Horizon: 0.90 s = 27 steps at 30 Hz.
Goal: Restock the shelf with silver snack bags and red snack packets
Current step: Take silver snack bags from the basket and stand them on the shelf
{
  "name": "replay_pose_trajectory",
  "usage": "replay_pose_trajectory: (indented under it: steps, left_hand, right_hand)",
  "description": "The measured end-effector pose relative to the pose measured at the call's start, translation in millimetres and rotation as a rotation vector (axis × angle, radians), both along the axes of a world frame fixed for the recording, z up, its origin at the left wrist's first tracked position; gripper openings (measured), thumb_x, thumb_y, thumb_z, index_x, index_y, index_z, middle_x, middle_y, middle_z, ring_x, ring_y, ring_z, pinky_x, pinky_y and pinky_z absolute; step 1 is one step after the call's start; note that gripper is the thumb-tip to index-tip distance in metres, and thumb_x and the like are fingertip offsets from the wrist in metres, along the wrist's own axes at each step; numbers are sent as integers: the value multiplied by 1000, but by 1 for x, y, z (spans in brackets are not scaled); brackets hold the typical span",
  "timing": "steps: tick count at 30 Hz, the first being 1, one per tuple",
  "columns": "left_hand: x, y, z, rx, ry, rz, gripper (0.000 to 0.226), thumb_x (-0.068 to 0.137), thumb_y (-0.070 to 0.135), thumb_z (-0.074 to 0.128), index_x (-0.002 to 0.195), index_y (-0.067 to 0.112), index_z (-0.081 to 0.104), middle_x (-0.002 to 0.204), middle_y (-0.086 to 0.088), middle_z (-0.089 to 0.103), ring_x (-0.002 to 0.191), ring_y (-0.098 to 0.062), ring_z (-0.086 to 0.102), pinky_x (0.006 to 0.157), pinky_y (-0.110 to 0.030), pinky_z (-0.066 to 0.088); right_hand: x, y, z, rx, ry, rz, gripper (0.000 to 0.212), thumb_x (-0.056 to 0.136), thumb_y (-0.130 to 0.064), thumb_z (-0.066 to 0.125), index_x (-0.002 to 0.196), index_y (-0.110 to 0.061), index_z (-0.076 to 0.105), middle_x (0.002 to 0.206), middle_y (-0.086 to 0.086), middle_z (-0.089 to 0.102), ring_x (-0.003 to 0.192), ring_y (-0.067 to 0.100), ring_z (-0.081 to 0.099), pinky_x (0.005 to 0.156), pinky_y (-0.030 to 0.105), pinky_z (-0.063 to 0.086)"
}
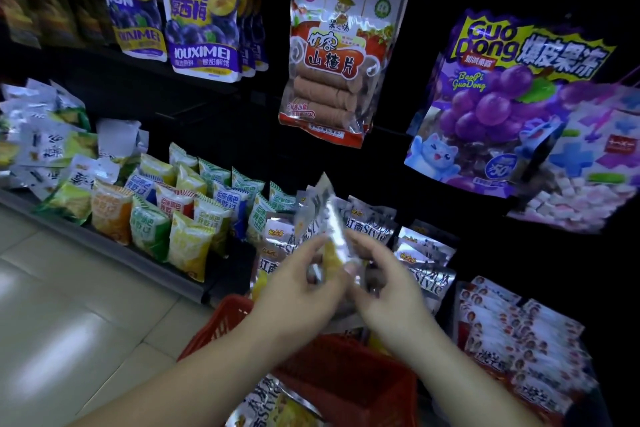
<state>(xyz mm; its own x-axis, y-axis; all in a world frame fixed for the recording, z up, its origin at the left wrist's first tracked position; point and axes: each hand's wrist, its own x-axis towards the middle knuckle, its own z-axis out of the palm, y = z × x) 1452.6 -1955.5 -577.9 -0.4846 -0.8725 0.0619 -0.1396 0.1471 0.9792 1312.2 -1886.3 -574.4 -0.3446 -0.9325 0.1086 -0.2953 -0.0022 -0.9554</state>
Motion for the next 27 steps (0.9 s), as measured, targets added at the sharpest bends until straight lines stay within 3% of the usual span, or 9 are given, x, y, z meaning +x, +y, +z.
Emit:
replay_pose_trajectory:
  steps: [5, 8, 9, 12, 14, 16, 19, 23, 27]
  left_hand:
    - [1, -8, -1, 196, 152, 26, 27, 92, 15, 75, 115, 26, 66, 96, 5, 74, 90, -11, 74, 79, -35, 63]
    - [13, -26, -7, 166, -29, -59, 24, 95, 12, 70, 113, 28, 66, 105, 4, 72, 99, -14, 69, 91, -33, 59]
    - [15, -29, -8, 160, -76, -122, 21, 97, 13, 68, 113, 26, 67, 108, 1, 72, 101, -16, 67, 93, -35, 56]
    - [16, -38, -12, 154, -104, -247, 18, 99, 10, 63, 111, 23, 68, 111, -8, 71, 101, -16, 65, 91, -33, 52]
    - [11, -42, -10, 173, -66, -296, 36, 100, 3, 61, 89, 36, 72, 100, 1, 71, 93, -10, 69, 81, -26, 55]
    - [6, -47, -15, 173, -77, -282, 39, 98, 0, 62, 76, 32, 66, 89, 3, 63, 83, -8, 67, 72, -21, 53]
    - [-9, -63, -33, 110, -131, -138, 21, 96, 3, 66, 86, 22, 66, 86, 8, 69, 82, -8, 67, 70, -22, 56]
    - [-48, -100, -45, 49, -261, 36, 27, 99, 13, 63, 121, 28, 60, 114, 4, 65, 97, -18, 67, 82, -44, 59]
    - [-89, -134, -62, 75, -296, 26, 35, 102, 8, 55, 136, 18, 53, 118, 0, 58, 106, -26, 59, 92, -50, 50]
  right_hand:
    - [12, 6, 2, 69, -192, 185, 55, 96, 7, 61, 134, -31, 56, 130, -9, 70, 116, 6, 67, 89, 29, 58]
    - [-2, 3, 9, 39, -91, -134, 41, 98, 0, 61, 126, -29, 59, 126, -3, 66, 96, 1, 70, 79, 27, 59]
    - [-12, 2, 10, 35, 21, -246, 44, 97, -9, 66, 132, -33, 55, 133, -7, 60, 100, -4, 64, 78, 24, 57]
    - [-44, -4, 13, 109, 195, -285, 96, 83, -35, 84, 157, -49, 24, 154, -25, 23, 139, 4, 35, 106, 38, 47]
    - [-55, -13, 12, 175, 110, -218, 107, 72, -37, 93, 155, -52, 26, 156, -21, 28, 142, 7, 34, 112, 42, 45]
    - [-67, -28, 4, 198, -9, -177, 91, 67, -28, 97, 140, -49, 49, 142, -16, 53, 129, 11, 55, 104, 44, 53]
    - [-89, -50, -13, 144, -4, -221, 39, 73, -22, 93, 100, -24, 66, 99, -1, 72, 89, 18, 70, 81, 46, 59]
    - [-116, -75, -21, -5, 173, -294, 31, 90, -14, 78, 82, -5, 49, 74, 7, 45, 70, 17, 46, 68, 34, 40]
    - [-137, -101, -48, 12, 331, -283, 30, 96, -4, 66, 84, -12, 40, 74, -3, 33, 67, 18, 35, 78, 32, 51]
